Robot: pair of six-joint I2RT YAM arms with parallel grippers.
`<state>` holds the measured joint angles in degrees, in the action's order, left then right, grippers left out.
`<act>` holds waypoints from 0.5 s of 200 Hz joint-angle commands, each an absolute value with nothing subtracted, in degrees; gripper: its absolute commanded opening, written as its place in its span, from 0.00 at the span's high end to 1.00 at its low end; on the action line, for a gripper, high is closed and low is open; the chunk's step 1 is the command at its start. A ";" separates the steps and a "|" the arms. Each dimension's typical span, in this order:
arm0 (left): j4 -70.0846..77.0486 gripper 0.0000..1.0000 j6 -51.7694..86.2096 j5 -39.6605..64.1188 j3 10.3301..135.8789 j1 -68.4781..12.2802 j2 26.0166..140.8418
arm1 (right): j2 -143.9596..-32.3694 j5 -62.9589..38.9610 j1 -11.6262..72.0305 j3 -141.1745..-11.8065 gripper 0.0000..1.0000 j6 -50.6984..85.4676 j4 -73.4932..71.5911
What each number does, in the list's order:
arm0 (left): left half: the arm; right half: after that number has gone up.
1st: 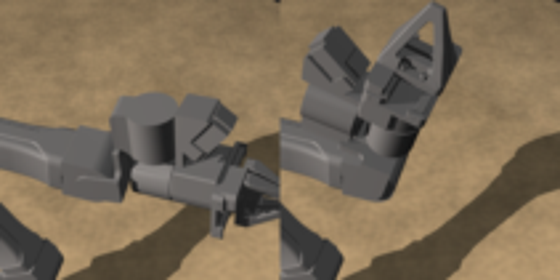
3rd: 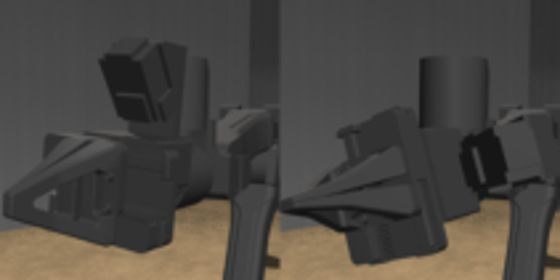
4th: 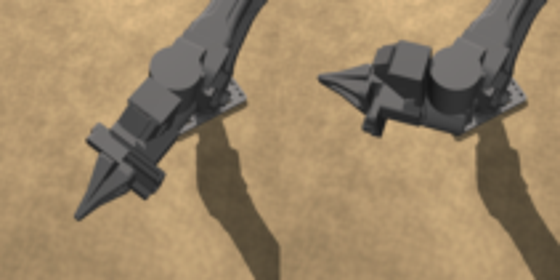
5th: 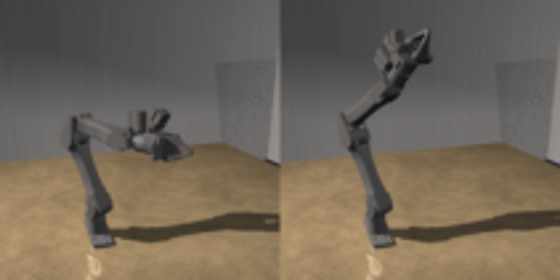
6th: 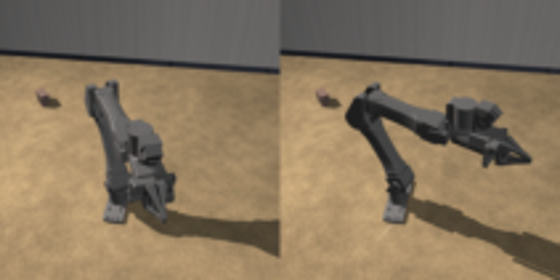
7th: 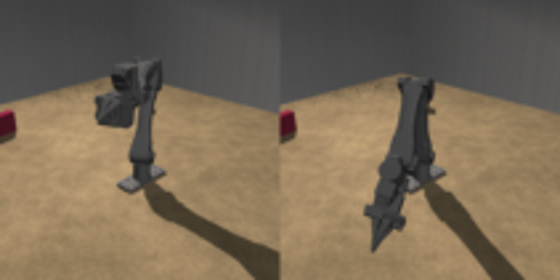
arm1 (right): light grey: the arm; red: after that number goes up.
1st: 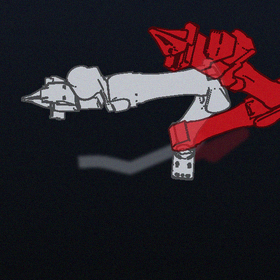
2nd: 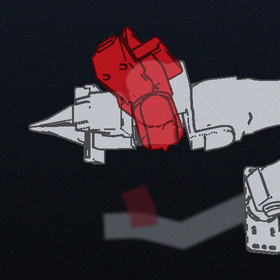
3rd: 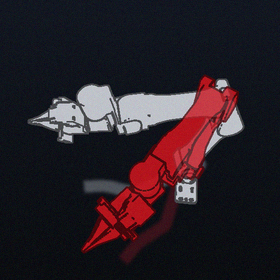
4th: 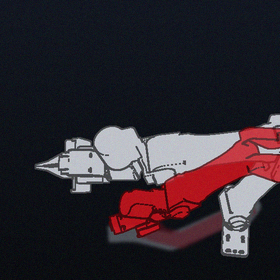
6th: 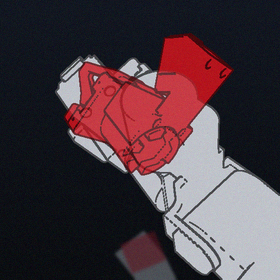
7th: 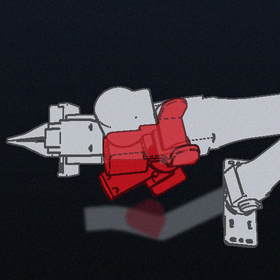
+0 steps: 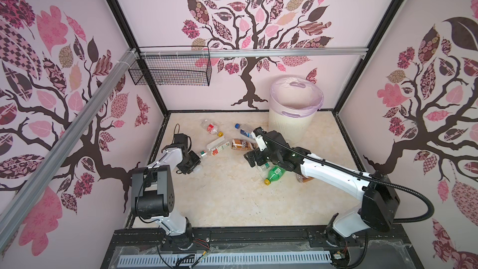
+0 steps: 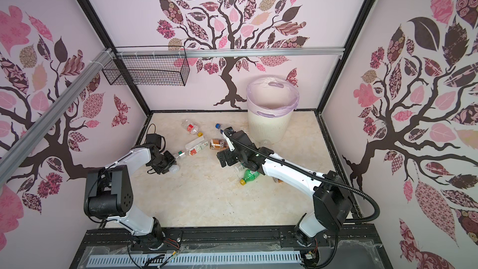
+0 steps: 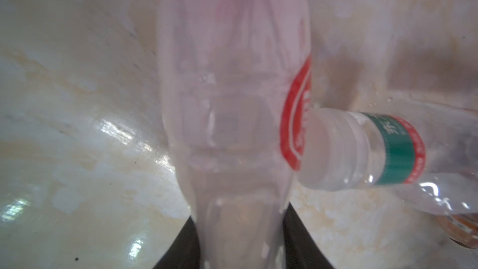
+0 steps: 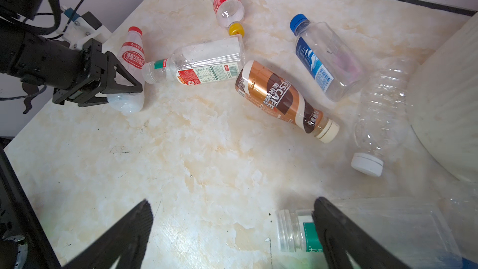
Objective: Throw the plastic bottles in the bin
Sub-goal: Pick up the plastic bottle from the middle-left of the table.
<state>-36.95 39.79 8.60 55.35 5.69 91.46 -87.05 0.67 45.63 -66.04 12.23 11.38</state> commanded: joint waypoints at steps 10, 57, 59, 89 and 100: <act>-35.84 0.63 37.24 9.17 52.94 5.89 85.78 | -84.56 1.06 45.22 -66.78 0.01 14.48 12.17; -34.93 0.62 33.39 9.72 52.59 3.86 78.05 | -83.60 -1.42 43.06 -68.64 0.00 17.77 12.54; -34.90 0.62 33.20 9.57 52.72 3.56 77.67 | -83.52 -1.54 42.89 -68.64 0.01 17.89 12.52; -34.56 0.61 30.03 7.17 54.96 -2.99 71.62 | -82.56 -0.64 41.42 -70.04 0.00 18.90 13.80; -33.60 0.61 28.81 6.70 55.36 -5.71 69.38 | -82.03 0.43 41.37 -70.82 0.00 18.51 14.41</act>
<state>-35.81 33.08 8.19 53.56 -1.17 73.65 -85.58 -0.91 41.91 -67.13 17.43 12.62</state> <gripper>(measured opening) 0.388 0.995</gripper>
